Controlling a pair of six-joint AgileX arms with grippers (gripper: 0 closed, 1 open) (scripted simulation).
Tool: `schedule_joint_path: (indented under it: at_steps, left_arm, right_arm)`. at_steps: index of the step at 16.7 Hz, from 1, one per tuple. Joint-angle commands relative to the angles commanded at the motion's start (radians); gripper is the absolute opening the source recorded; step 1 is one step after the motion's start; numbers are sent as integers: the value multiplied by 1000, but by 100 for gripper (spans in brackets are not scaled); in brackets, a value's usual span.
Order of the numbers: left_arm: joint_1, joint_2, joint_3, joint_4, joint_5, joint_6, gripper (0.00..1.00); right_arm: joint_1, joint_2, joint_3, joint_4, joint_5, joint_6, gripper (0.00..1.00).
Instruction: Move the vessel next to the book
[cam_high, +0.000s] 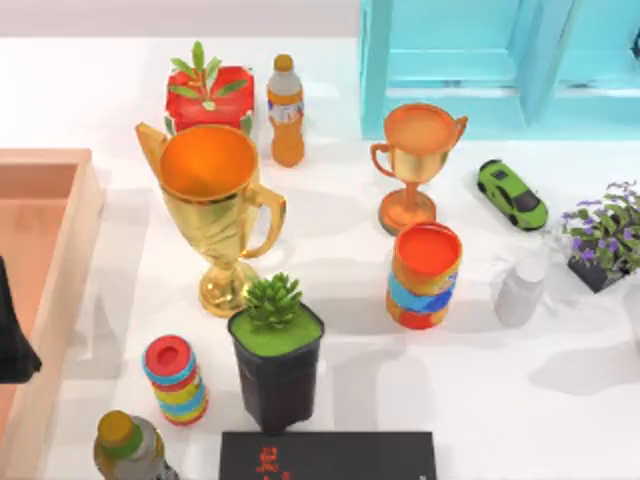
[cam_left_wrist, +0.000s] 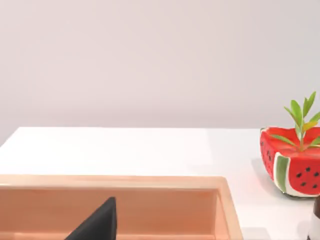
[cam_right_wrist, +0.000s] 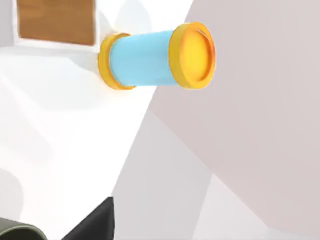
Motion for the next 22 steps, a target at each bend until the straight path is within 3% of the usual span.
schedule_joint_path:
  at_steps: [6,18,22]
  left_arm:
    - [0,0,0,0,0,0,100]
    - [0,0,0,0,0,0,100]
    - [0,0,0,0,0,0,100]
  right_arm:
    - [-84,205,203,-172,6,-488,100]
    - [-375,650,405,-536,-77,-1100,100]
    - [-394,728,399,-608,-70,-1189,100]
